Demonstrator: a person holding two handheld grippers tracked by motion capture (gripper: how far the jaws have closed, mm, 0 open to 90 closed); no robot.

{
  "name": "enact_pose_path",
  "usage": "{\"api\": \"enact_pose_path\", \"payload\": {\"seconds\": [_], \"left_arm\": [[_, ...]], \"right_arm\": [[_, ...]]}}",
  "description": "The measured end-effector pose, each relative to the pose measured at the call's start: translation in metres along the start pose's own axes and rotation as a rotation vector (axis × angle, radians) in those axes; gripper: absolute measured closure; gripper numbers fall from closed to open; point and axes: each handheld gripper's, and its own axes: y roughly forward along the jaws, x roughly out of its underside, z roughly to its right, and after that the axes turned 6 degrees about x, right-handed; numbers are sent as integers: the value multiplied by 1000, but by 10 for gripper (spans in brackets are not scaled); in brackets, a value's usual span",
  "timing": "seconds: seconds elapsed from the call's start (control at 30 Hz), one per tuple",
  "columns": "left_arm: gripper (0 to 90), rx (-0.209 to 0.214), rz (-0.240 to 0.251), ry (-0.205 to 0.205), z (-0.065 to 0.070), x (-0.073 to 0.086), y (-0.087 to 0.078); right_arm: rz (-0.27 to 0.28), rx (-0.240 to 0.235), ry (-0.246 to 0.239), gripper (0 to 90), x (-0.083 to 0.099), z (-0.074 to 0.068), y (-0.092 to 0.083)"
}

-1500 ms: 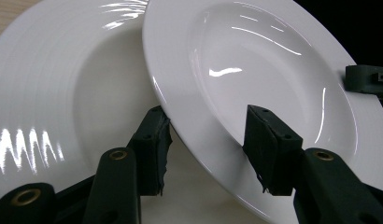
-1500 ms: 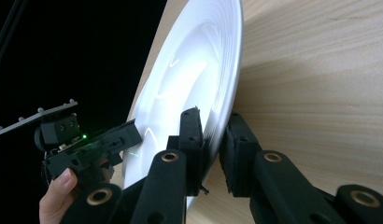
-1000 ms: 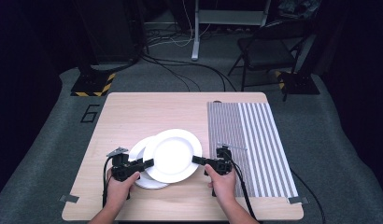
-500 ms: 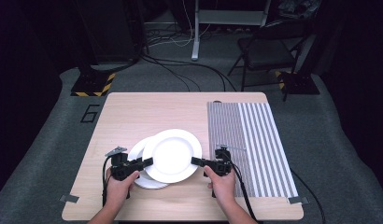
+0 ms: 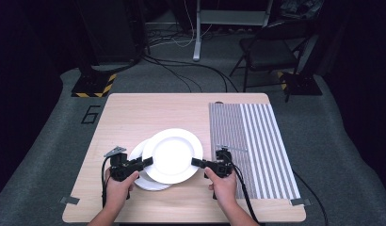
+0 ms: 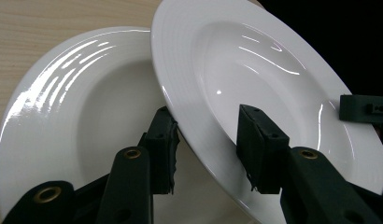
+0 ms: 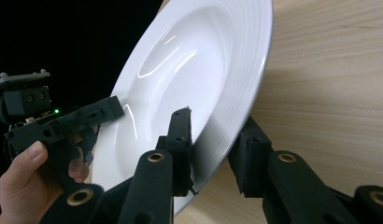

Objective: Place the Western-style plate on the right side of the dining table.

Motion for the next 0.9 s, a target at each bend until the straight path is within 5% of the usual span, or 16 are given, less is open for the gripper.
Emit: {"api": "enact_pose_path", "payload": {"seconds": [0.9], "left_arm": [[594,-4,20,51,20,-13,10]], "right_arm": [[35,27,-26,702,-8,-1,-20]]}}
